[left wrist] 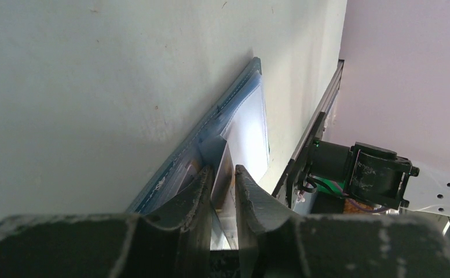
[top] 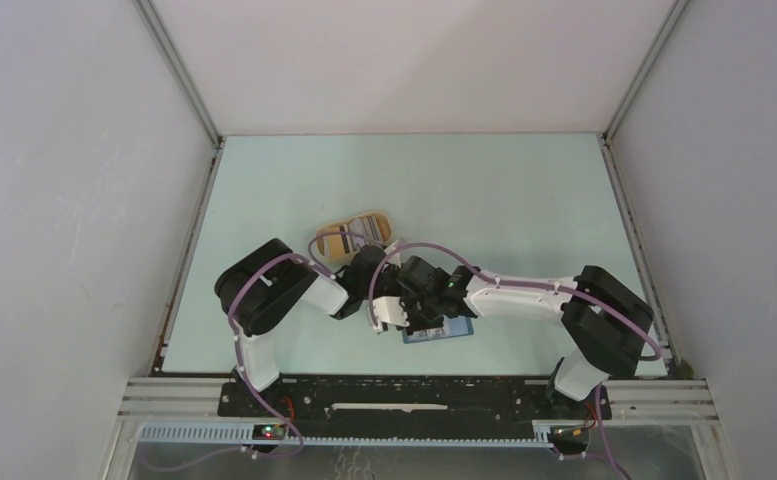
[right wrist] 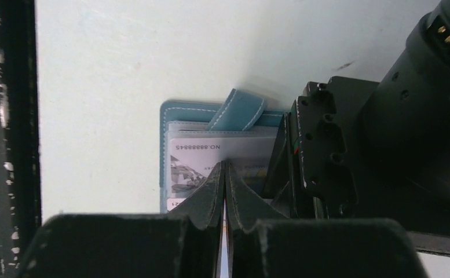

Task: Put the credit cards into the card holder
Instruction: Insert the credit card into the card holder.

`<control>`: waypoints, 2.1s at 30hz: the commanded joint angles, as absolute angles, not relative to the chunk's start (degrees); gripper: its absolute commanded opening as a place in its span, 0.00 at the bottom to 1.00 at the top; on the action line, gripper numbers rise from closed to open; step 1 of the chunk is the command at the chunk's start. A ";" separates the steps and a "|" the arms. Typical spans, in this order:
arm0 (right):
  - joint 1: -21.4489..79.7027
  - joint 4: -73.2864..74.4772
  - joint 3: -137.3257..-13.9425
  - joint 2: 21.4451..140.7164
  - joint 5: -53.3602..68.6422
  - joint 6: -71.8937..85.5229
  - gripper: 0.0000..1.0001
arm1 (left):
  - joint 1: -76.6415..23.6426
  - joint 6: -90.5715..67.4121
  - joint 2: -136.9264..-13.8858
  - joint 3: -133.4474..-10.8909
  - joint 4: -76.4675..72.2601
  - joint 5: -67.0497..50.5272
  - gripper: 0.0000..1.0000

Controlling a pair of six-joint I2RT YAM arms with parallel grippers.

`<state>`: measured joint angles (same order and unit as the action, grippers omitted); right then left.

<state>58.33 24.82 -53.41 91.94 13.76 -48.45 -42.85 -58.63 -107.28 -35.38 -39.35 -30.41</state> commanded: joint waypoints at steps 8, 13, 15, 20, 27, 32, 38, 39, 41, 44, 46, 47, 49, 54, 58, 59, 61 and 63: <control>57.22 25.47 -49.81 89.54 7.33 -50.87 0.08 | -42.83 -57.92 -109.41 -33.83 -37.35 -30.15 0.28; 56.38 25.47 -47.40 88.07 6.53 -50.92 0.08 | -42.88 -57.83 -109.58 -33.49 -37.35 -29.91 0.31; 56.19 25.78 -47.20 87.85 6.30 -50.69 0.08 | -42.82 -57.83 -109.60 -33.57 -37.27 -29.81 0.32; 54.42 26.64 -47.15 87.33 5.45 -49.06 0.08 | -42.75 -57.33 -109.01 -33.66 -36.12 -29.29 0.33; 51.34 28.47 -46.50 85.03 6.86 -47.20 0.09 | -42.43 -56.95 -108.65 -33.49 -35.68 -28.85 0.33; 49.98 32.25 -47.58 81.44 15.06 -45.84 0.21 | -42.43 -56.87 -107.54 -33.44 -35.68 -28.45 0.34; 45.18 39.73 -51.96 77.95 26.73 -44.25 0.29 | -42.28 -56.14 -103.99 -32.61 -34.80 -26.99 0.37; 44.20 40.90 -52.62 77.50 28.28 -44.21 0.30 | -42.28 -55.83 -103.23 -32.44 -34.42 -26.58 0.38; 42.02 42.95 -53.97 76.63 30.71 -44.06 0.34 | -42.11 -55.15 -101.12 -32.05 -33.09 -25.74 0.40; 38.16 44.45 -56.12 74.80 33.67 -42.19 0.39 | -42.09 -53.59 -98.19 -31.62 -30.27 -24.02 0.41; 35.47 44.96 -57.19 73.45 35.64 -40.73 0.43 | -42.06 -52.32 -95.67 -30.99 -28.49 -22.53 0.42; 34.00 45.29 -57.99 72.84 37.36 -40.17 0.45 | -42.00 -51.69 -94.25 -30.61 -27.58 -21.60 0.42; 30.81 45.91 -59.22 71.84 40.11 -39.05 0.51 | -41.97 -49.80 -90.73 -29.90 -25.87 -19.74 0.43; 23.59 50.68 -64.57 73.00 47.23 -36.60 0.65 | -41.97 -43.92 -80.53 -29.70 -18.91 -14.23 0.44; 19.61 60.96 -72.90 79.76 53.81 -35.91 0.76 | -41.99 -38.91 -71.45 -29.93 -12.22 -9.28 0.45; 18.99 63.22 -74.73 81.30 55.03 -36.41 0.95 | -41.99 -37.53 -68.95 -29.96 -10.64 -7.64 0.45; 17.97 63.21 -75.26 82.33 55.87 -36.54 0.99 | -41.99 -35.02 -62.74 -29.92 -7.61 -4.46 0.46; 17.83 58.24 -73.23 80.83 54.94 -33.84 1.00 | -42.00 -32.86 -57.36 -29.61 -5.00 -1.39 0.49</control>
<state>18.79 56.80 -73.84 81.45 50.89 -36.93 -42.24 -40.42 -66.83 -30.04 -11.79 -9.87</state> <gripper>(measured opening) 0.992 0.468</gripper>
